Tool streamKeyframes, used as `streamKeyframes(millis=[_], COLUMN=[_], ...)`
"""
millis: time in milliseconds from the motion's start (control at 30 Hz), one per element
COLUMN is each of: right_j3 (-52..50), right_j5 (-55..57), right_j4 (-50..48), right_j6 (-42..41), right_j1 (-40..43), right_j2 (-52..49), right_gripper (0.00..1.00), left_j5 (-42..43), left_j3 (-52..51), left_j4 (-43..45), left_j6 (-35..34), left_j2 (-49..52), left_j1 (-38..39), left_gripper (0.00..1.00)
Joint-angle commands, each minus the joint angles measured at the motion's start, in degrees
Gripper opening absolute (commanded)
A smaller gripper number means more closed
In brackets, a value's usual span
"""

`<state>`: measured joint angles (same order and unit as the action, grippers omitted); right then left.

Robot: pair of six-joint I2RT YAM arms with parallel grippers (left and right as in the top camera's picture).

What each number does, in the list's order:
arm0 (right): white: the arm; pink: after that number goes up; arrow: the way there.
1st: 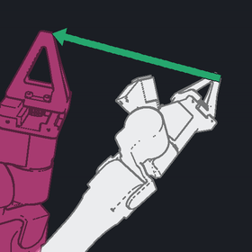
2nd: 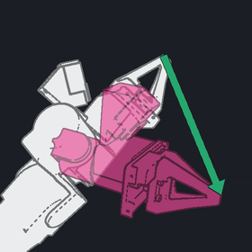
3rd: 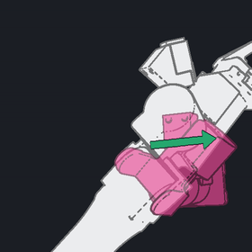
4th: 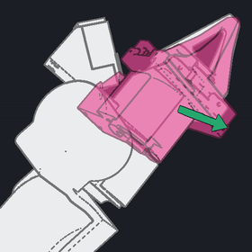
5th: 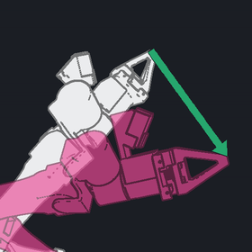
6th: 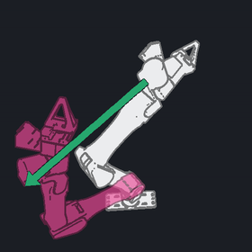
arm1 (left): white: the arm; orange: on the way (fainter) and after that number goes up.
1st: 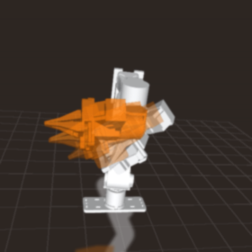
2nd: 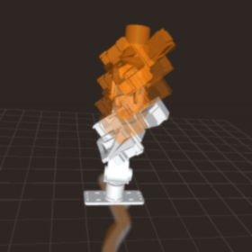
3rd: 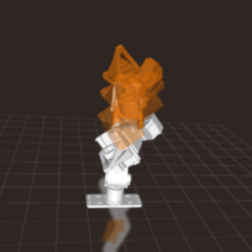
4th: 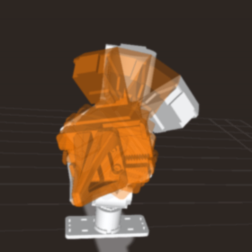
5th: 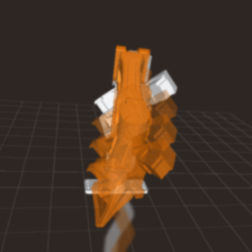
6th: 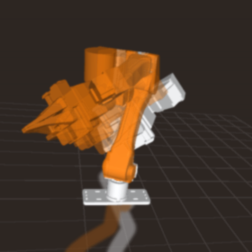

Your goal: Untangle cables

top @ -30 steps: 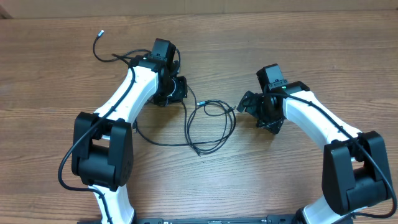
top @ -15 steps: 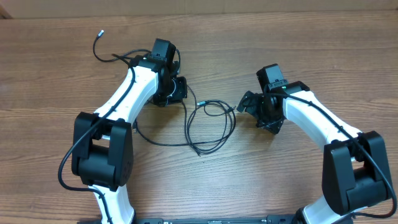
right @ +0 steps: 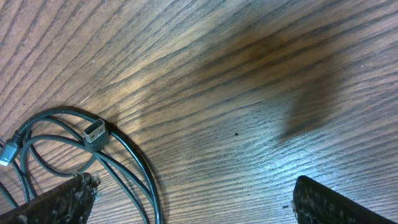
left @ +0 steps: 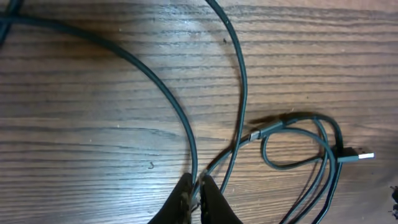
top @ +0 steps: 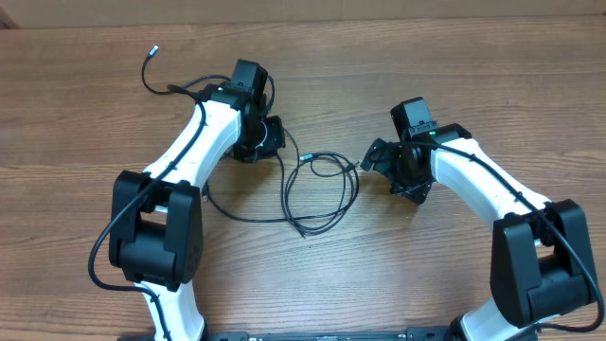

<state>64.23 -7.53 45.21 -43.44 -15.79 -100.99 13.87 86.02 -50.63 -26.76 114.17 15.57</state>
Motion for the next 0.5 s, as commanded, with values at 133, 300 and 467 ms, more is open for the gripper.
streamKeyframes(millis=[133,300,467], right_j3=[0.98,0.98,0.98], right_j5=[-0.07,-0.07,-0.07], right_j4=[-0.09,-0.09,-0.09], right_j6=[0.42,0.42,0.42], right_j1=[0.17,0.17,0.17], right_j2=[1.03,1.03,1.03], right_gripper=[1.00,1.00,1.00], left_j5=[-0.87,-1.01,-1.14], left_j3=[0.72,0.72,0.72], left_j4=[1.36,3.02,3.30], left_j6=[-0.79,-1.11,-1.07], left_j2=[-1.05,-1.03,-1.03], left_j1=[0.26,0.59,1.09], left_gripper=[0.04,0.05,0.04])
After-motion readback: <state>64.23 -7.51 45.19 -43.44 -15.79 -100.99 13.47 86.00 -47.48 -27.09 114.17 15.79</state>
